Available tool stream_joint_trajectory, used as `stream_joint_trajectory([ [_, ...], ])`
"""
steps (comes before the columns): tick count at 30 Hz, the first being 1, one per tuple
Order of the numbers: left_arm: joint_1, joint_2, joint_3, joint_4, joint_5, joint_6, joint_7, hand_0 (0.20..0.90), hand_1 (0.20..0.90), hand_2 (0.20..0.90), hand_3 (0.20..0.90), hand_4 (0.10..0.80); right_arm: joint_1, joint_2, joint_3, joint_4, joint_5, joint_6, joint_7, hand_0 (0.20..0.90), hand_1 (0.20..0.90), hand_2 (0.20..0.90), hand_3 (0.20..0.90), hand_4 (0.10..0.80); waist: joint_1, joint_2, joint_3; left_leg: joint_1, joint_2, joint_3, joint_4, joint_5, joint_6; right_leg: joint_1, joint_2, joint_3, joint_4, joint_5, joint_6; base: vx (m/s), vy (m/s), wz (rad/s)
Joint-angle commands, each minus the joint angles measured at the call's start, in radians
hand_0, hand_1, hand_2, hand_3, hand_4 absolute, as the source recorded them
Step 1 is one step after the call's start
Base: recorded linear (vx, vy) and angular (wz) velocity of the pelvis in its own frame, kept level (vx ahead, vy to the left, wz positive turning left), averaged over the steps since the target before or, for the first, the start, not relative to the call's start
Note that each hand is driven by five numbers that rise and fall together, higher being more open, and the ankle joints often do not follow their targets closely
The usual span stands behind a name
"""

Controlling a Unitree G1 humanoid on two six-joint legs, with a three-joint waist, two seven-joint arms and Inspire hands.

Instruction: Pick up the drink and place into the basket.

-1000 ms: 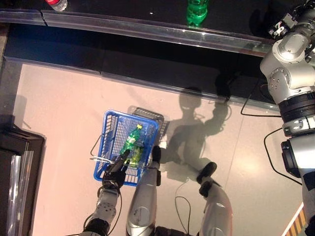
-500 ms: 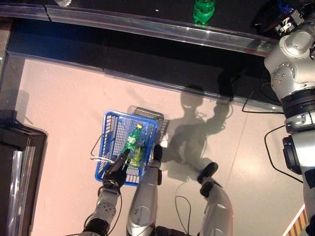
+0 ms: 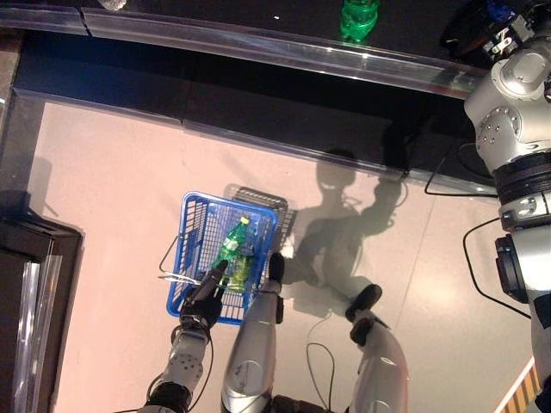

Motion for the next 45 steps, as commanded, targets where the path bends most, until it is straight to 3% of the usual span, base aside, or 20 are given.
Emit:
stream_joint_trajectory([
  [1,0.173,0.139,0.011,-0.107,0.001,-0.082,-0.087,0.3,0.3,0.3,0.2,0.1,-0.084,-0.097,0.022,-0.248,-0.164,-0.138,0.05,0.3,0.3,0.3,0.2,0.1,-0.001,0.029,-0.019,0.031,-0.015,-0.066,0.047,-0.051,-0.002,0.049,-0.028,-0.003,0.04,-0.036,0.041,-0.137,0.024,0.0],
  [3,0.165,0.126,0.031,-0.103,-0.001,-0.091,-0.097,0.3,0.3,0.3,0.2,0.1,-0.02,-0.088,-0.023,-0.351,-0.181,-0.125,0.071,0.3,0.3,0.3,0.2,0.1,-0.015,0.027,-0.019,0.054,-0.01,-0.044,0.045,-0.033,0.003,0.072,-0.029,-0.019,0.033,-0.022,0.026,-0.137,0.02,0.0],
  [11,0.15,0.092,0.083,-0.109,-0.002,-0.125,-0.136,0.3,0.3,0.3,0.2,0.1,0.189,-0.045,-0.131,-0.625,-0.235,-0.053,0.176,0.3,0.3,0.3,0.2,0.1,-0.052,0.008,-0.019,0.203,0.002,-0.005,0.01,-0.031,-0.008,0.218,-0.018,-0.029,-0.011,-0.029,0.024,-0.034,-0.001,-0.02],
  [21,0.194,0.065,0.115,-0.164,0.057,-0.155,-0.195,0.3,0.3,0.3,0.2,0.1,0.511,0.066,-0.221,-0.888,-0.224,-0.059,0.329,0.3,0.3,0.3,0.2,0.1,-0.094,-0.025,-0.136,0.316,0.026,0.032,-0.014,-0.045,-0.019,0.345,0.01,-0.036,-0.066,-0.045,0.008,0.023,0.008,-0.03],
  [28,0.216,0.059,0.108,-0.261,0.08,-0.157,-0.207,0.3,0.3,0.3,0.2,0.1,0.676,0.129,-0.181,-1.02,-0.184,-0.036,0.439,0.3,0.3,0.3,0.2,0.1,-0.111,-0.038,-0.203,0.369,0.035,0.043,-0.033,-0.047,-0.02,0.405,0.026,-0.026,-0.103,-0.047,0.004,0.048,0.011,-0.04],
  [35,0.238,0.062,0.076,-0.458,0.086,-0.13,-0.222,0.3,0.3,0.3,0.2,0.1,0.813,0.215,-0.066,-1.134,-0.138,0.012,0.53,0.3,0.3,0.3,0.2,0.1,-0.106,-0.037,-0.248,0.39,0.035,0.035,-0.035,-0.049,-0.018,0.439,0.034,-0.024,-0.117,-0.047,0.001,0.011,0.014,0.0],
  [45,0.258,0.102,-0.01,-0.728,0.097,-0.073,-0.284,0.3,0.3,0.3,0.2,0.1,0.835,0.28,0.085,-1.138,-0.153,0.026,0.486,0.3,0.3,0.3,0.2,0.1,-0.052,-0.029,-0.261,0.397,0.019,-0.015,-0.028,-0.049,-0.017,0.482,0.037,-0.057,-0.125,-0.049,-0.001,0.009,0.012,0.09],
])
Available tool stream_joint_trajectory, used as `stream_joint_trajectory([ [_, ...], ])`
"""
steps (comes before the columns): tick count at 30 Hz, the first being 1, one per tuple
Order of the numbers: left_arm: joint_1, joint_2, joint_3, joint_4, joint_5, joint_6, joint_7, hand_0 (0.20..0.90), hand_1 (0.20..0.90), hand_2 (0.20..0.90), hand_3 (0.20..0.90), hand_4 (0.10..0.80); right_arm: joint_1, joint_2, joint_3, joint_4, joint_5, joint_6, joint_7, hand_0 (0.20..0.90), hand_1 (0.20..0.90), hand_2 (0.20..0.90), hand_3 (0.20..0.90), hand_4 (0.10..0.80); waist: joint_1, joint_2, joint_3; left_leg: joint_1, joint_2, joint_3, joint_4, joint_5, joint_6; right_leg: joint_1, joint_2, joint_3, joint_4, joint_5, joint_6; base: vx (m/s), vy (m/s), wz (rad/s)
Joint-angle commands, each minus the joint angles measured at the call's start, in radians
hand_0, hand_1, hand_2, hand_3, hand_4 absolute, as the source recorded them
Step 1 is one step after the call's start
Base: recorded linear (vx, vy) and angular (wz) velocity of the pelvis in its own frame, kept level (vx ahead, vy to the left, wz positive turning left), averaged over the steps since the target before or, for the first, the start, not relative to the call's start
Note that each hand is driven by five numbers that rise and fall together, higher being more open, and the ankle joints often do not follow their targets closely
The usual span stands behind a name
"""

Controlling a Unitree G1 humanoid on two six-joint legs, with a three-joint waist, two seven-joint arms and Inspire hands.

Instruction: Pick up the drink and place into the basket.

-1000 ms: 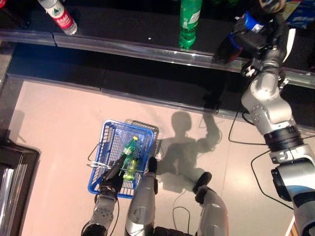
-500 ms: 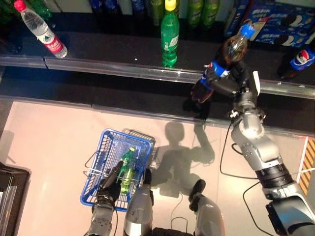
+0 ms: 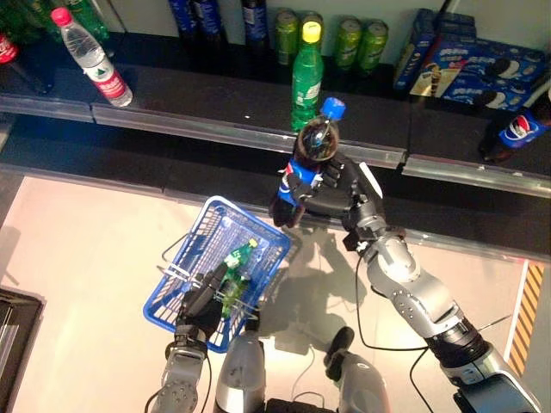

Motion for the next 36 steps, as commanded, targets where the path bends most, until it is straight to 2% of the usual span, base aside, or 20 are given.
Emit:
stream_joint_trajectory([
  [1,0.017,0.113,-0.028,-0.346,0.043,-0.09,-0.214,0.3,0.3,0.3,0.2,0.1,-0.086,0.062,0.005,-0.174,-0.017,-0.137,-0.019,0.3,0.3,0.3,0.2,0.1,0.019,0.017,-0.249,-0.023,0.007,-0.047,0.133,-0.055,-0.001,0.058,-0.01,-0.026,0.051,-0.07,-0.026,-0.003,0.008,0.06],
  [9,-0.022,0.171,-0.105,-0.572,0.011,-0.017,-0.231,0.3,0.3,0.3,0.2,0.1,-0.097,0.109,0.126,-0.099,-0.081,-0.126,-0.102,0.3,0.3,0.3,0.2,0.1,0.068,0.022,-0.237,-0.044,-0.018,-0.106,0.139,-0.045,-0.001,0.073,-0.013,-0.055,0.04,-0.059,-0.019,-0.005,-0.004,0.18],
  [18,-0.092,0.2,-0.181,-0.684,-0.028,0.046,-0.306,0.3,0.3,0.3,0.2,0.1,-0.126,0.201,0.238,0.053,-0.14,-0.13,-0.195,0.3,0.3,0.3,0.2,0.1,0.104,0.031,-0.223,-0.065,-0.041,-0.152,0.144,-0.022,-0.002,0.081,-0.013,-0.076,0.025,-0.049,-0.017,-0.008,-0.003,0.11],
  [29,-0.157,0.166,-0.21,-0.797,-0.086,0.129,-0.451,0.3,0.3,0.3,0.2,0.1,-0.128,0.352,0.286,0.36,-0.194,-0.13,-0.257,0.3,0.3,0.3,0.2,0.1,0.153,0.051,-0.208,-0.104,-0.071,-0.193,0.154,-0.005,-0.003,0.082,-0.029,-0.118,0.026,-0.043,-0.014,0.007,0.021,0.15],
  [36,-0.187,0.151,-0.204,-0.831,-0.137,0.17,-0.537,0.3,0.3,0.3,0.2,0.1,-0.117,0.43,0.289,0.556,-0.178,-0.093,-0.276,0.3,0.3,0.3,0.2,0.1,0.184,0.06,-0.189,-0.128,-0.086,-0.211,0.159,-0.01,0.0,0.077,-0.041,-0.145,0.039,-0.044,-0.007,0.002,0.008,0.09],
])
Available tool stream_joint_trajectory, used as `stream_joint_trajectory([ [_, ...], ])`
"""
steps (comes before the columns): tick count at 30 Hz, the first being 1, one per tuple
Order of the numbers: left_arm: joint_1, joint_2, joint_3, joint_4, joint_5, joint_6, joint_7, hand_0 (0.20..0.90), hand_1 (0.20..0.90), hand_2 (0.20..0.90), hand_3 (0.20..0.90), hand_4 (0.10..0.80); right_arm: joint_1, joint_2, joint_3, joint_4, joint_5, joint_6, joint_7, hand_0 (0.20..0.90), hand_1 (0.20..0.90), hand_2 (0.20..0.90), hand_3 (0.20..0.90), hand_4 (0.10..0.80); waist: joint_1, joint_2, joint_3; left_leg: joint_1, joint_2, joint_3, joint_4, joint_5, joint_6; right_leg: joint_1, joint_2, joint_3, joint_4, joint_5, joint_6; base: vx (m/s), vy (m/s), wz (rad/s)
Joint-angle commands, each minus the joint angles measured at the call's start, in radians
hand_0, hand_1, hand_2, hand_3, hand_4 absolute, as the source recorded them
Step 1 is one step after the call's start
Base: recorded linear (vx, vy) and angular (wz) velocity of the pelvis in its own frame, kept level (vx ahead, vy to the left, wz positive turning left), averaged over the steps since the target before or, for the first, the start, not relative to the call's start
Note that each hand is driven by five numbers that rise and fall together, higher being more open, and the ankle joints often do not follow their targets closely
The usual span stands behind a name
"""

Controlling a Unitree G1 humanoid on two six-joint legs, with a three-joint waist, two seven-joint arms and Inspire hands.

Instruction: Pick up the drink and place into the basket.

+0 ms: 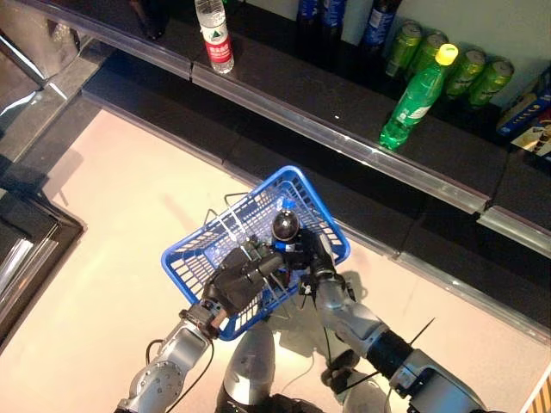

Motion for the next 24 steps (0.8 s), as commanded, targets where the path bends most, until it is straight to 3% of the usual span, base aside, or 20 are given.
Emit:
stream_joint_trajectory([
  [1,-0.153,-0.09,-0.043,-0.442,-0.126,-0.083,-0.331,0.3,0.3,0.3,0.2,0.1,-0.093,0.118,0.047,-0.006,-0.005,-0.101,-0.005,0.3,0.3,0.3,0.2,0.1,0.022,0.054,-0.187,-0.073,-0.018,-0.051,0.142,-0.014,-0.004,0.039,0.031,-0.019,-0.021,0.031,-0.042,-0.003,0.008,0.11],
  [7,-0.196,-0.103,-0.066,-0.464,-0.181,-0.027,-0.374,0.3,0.3,0.3,0.2,0.1,-0.111,0.163,0.034,0.153,0.144,-0.138,0.027,0.3,0.3,0.3,0.2,0.1,0.046,0.057,-0.173,-0.092,-0.032,-0.071,0.142,-0.019,-0.001,0.037,0.024,-0.041,-0.014,0.033,-0.039,0.018,0.003,0.09],
  [12,-0.228,-0.102,-0.099,-0.482,-0.195,0.004,-0.356,0.3,0.3,0.3,0.2,0.1,-0.131,0.217,-0.004,0.265,0.345,-0.197,0.077,0.3,0.3,0.3,0.2,0.1,0.064,0.057,-0.162,-0.098,-0.038,-0.078,0.141,-0.02,0.002,0.039,0.019,-0.058,-0.004,0.034,-0.036,0.042,-0.016,0.09],
  [14,-0.249,-0.098,-0.113,-0.482,-0.205,0.016,-0.33,0.3,0.3,0.3,0.2,0.1,-0.15,0.243,-0.043,0.332,0.501,-0.222,0.142,0.3,0.3,0.3,0.2,0.1,0.071,0.056,-0.157,-0.1,-0.038,-0.076,0.14,-0.018,0.004,0.039,0.015,-0.068,0.005,0.034,-0.035,0.049,-0.015,0.05],
  [19,-0.266,-0.08,-0.112,-0.467,-0.225,0.028,-0.314,0.3,0.3,0.3,0.2,0.1,-0.199,0.247,-0.148,0.45,0.788,-0.213,0.263,0.3,0.3,0.3,0.2,0.1,0.084,0.055,-0.159,-0.104,-0.039,-0.071,0.143,-0.017,0.006,0.041,0.009,-0.085,0.018,0.033,-0.036,0.049,-0.002,0.13],
  [24,-0.261,-0.085,-0.091,-0.444,-0.232,0.056,-0.29,0.3,0.3,0.3,0.2,0.1,-0.239,0.213,-0.238,0.542,0.858,-0.199,0.293,0.3,0.3,0.3,0.2,0.1,0.094,0.053,-0.164,-0.104,-0.039,-0.071,0.141,-0.019,0.009,0.04,0.002,-0.093,0.024,0.034,-0.035,0.047,0.014,0.06],
])
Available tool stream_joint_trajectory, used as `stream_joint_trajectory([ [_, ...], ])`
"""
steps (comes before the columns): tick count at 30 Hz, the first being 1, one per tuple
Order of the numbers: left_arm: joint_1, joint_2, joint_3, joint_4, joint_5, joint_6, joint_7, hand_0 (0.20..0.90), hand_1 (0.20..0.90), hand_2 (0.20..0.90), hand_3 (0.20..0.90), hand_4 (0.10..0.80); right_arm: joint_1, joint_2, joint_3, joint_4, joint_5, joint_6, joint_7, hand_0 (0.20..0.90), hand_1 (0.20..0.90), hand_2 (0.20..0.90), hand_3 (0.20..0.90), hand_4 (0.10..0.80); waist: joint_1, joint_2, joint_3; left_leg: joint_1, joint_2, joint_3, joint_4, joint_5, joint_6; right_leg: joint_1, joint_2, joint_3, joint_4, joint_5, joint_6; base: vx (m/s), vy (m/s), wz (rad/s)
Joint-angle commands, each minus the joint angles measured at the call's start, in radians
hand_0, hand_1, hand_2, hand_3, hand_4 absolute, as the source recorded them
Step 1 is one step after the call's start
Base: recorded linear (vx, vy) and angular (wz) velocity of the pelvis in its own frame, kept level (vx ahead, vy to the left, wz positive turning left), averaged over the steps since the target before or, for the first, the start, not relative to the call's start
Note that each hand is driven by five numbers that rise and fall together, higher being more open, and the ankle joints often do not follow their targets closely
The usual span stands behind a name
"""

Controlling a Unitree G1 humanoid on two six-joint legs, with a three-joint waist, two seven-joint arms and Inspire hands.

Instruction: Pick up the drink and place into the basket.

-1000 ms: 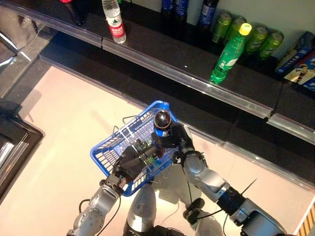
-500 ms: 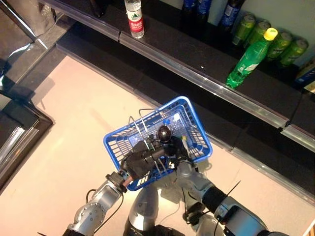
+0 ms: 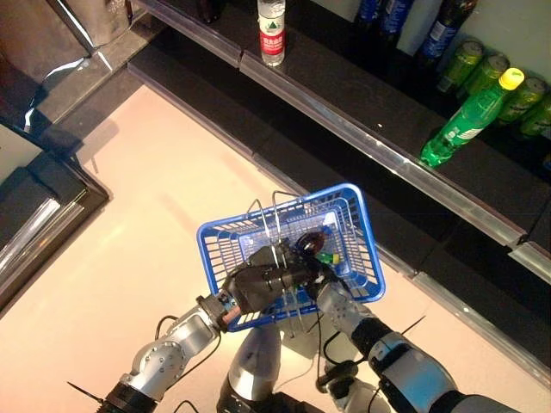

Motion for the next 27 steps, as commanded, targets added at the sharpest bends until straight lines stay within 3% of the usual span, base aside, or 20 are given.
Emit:
stream_joint_trajectory([
  [1,-0.144,-0.165,-0.004,-0.442,-0.206,-0.073,-0.228,0.3,0.3,0.3,0.2,0.1,-0.078,0.087,-0.019,-0.009,0.074,-0.049,0.11,0.3,0.3,0.3,0.2,0.1,0.006,0.05,-0.164,-0.088,-0.015,-0.011,0.132,-0.019,0.009,0.018,0.03,-0.023,-0.023,0.079,-0.044,0.056,0.021,0.08],
  [2,-0.139,-0.166,0.011,-0.424,-0.226,-0.058,-0.199,0.3,0.3,0.3,0.2,0.1,-0.081,0.08,-0.043,0.008,0.082,-0.052,0.119,0.415,0.415,0.415,0.335,0.235,0.006,0.049,-0.167,-0.086,-0.014,-0.01,0.13,-0.019,0.01,0.017,0.028,-0.023,-0.019,0.079,-0.044,0.041,0.014,0.1],
  [3,-0.138,-0.167,0.015,-0.42,-0.236,-0.054,-0.19,0.3,0.3,0.3,0.2,0.1,-0.082,0.079,-0.047,0.011,0.085,-0.052,0.118,0.469,0.469,0.469,0.398,0.298,0.007,0.049,-0.167,-0.085,-0.014,-0.009,0.13,-0.019,0.01,0.017,0.027,-0.022,-0.018,0.079,-0.044,0.051,0.014,0.11],
  [4,-0.134,-0.173,0.019,-0.411,-0.245,-0.043,-0.181,0.3,0.3,0.3,0.2,0.1,-0.078,0.077,-0.055,0.009,0.084,-0.054,0.114,0.716,0.716,0.716,0.686,0.586,0.006,0.048,-0.168,-0.084,-0.014,-0.008,0.13,-0.02,0.01,0.017,0.026,-0.021,-0.017,0.079,-0.044,0.041,0.003,0.09],
  [5,-0.125,-0.183,0.026,-0.401,-0.256,-0.029,-0.166,0.3,0.3,0.3,0.2,0.1,-0.071,0.078,-0.065,0.009,0.078,-0.06,0.112,0.9,0.9,0.9,0.9,0.8,0.005,0.046,-0.169,-0.083,-0.014,-0.008,0.129,-0.021,0.012,0.016,0.026,-0.019,-0.015,0.077,-0.043,0.044,0.004,0.06],
  [17,-0.068,-0.204,0.048,-0.355,-0.202,-0.057,-0.198,0.3,0.3,0.3,0.2,0.1,-0.019,0.018,-0.094,-0.063,0.06,-0.091,0.133,0.9,0.9,0.9,0.9,0.8,-0.018,0.048,-0.159,-0.074,-0.007,0.012,0.117,-0.019,0.017,-0.003,0.022,-0.003,-0.004,0.081,-0.038,0.003,0.0,0.0],
  [27,0.022,-0.23,0.09,-0.299,-0.097,-0.093,-0.234,0.3,0.3,0.3,0.2,0.1,0.159,-0.036,-0.016,-0.422,-0.035,-0.104,0.15,0.9,0.9,0.9,0.9,0.8,-0.057,0.026,-0.145,-0.068,0.003,0.036,0.092,-0.008,0.018,-0.02,0.029,0.012,-0.013,0.09,-0.034,-0.029,-0.007,0.0],
])
